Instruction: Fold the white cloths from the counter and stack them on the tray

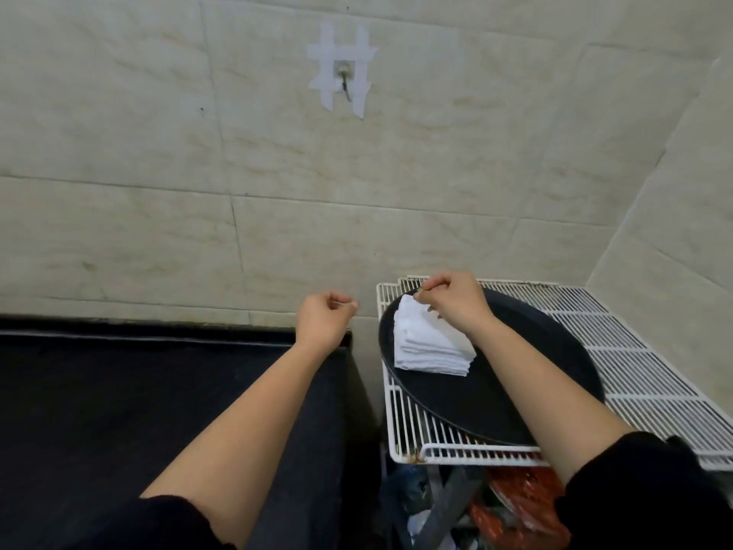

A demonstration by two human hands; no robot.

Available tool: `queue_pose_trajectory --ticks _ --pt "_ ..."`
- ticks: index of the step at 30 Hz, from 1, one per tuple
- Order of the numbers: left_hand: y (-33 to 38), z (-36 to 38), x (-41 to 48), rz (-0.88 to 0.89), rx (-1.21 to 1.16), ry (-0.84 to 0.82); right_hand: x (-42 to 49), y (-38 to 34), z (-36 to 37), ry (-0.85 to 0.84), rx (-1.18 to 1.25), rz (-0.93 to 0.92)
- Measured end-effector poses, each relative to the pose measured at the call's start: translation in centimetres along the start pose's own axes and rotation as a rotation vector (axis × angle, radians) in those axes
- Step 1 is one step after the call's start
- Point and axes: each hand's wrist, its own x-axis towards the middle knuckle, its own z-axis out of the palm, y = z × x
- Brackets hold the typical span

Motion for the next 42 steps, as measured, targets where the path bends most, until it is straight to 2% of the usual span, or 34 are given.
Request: queue_pose_trajectory --ticks 7,12,19,26,33,42 --pt "-3.7 -11.5 -2.5 -0.010 0.195 0.210 -2.9 -4.2 13.7 -0.246 -0.087 -0.051" --pt "-9.3 -24.1 -5.2 -0.086 0.357 0.309 -7.6 -7.8 26.0 -0.424 -0.123 -0.082" --pt "-16.8 -42.2 -10.0 -0.224 0.422 0.364 -16.4 -13.6 42.6 -0.588 -0.143 -0.086" --pt "-22.3 -56.6 -13.6 -0.362 0.454 0.472 -21.8 -20.2 56.0 -0.752 -0.151 -0.099" --pt "-26.8 -67.6 -11.5 -0.459 0.442 0.515 -22.5 -25.3 67.9 -0.843 -0.150 -0.096" --pt "-32.4 -80.0 -3.3 -0.543 0.376 0.535 -19.5 -30.9 83.5 -0.909 -0.165 -0.024"
